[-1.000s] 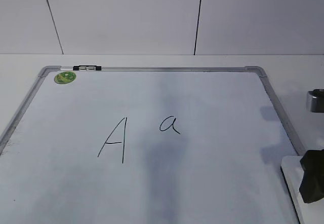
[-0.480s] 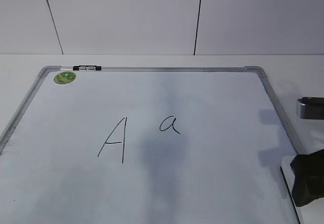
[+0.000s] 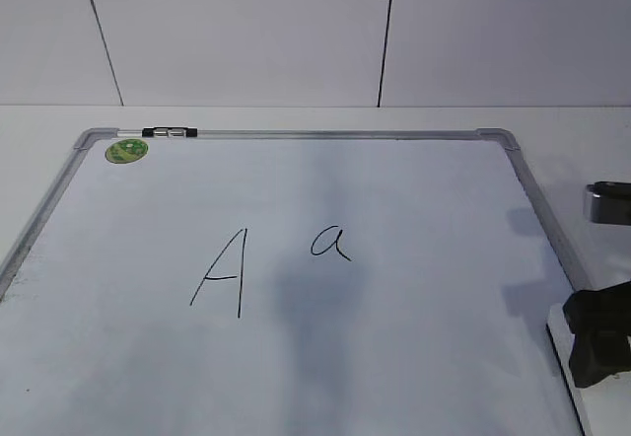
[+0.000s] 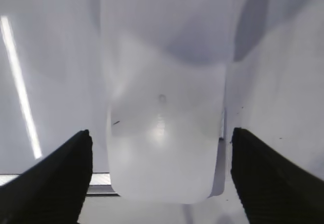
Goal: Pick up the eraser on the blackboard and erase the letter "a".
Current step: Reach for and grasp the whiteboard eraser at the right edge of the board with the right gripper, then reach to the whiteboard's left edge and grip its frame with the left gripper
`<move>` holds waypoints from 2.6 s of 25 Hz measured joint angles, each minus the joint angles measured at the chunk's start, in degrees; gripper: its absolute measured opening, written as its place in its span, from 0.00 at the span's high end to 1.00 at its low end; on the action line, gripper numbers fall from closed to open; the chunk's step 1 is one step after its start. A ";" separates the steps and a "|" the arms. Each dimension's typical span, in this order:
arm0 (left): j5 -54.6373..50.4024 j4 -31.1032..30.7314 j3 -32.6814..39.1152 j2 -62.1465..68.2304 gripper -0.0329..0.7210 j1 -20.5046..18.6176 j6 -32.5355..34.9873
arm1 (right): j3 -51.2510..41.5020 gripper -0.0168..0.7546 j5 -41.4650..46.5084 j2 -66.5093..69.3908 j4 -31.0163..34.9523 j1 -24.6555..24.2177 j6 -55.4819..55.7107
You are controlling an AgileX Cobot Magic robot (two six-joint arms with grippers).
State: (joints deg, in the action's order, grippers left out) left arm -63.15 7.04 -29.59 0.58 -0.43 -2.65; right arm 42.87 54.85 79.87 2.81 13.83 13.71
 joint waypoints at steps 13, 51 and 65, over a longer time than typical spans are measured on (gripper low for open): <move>0.00 0.00 0.00 0.00 0.65 0.00 0.00 | 0.00 0.11 -1.60 2.22 -1.01 0.00 2.54; 0.00 0.00 0.00 0.00 0.64 0.00 0.00 | 0.00 0.22 -4.75 6.26 -1.84 0.00 2.64; 0.00 0.02 0.00 0.00 0.64 0.00 0.00 | 0.00 0.25 -4.87 6.26 -2.29 0.04 2.64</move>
State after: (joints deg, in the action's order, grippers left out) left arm -63.15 7.06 -29.59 0.58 -0.43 -2.65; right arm 42.87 49.99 86.13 0.52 13.87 16.35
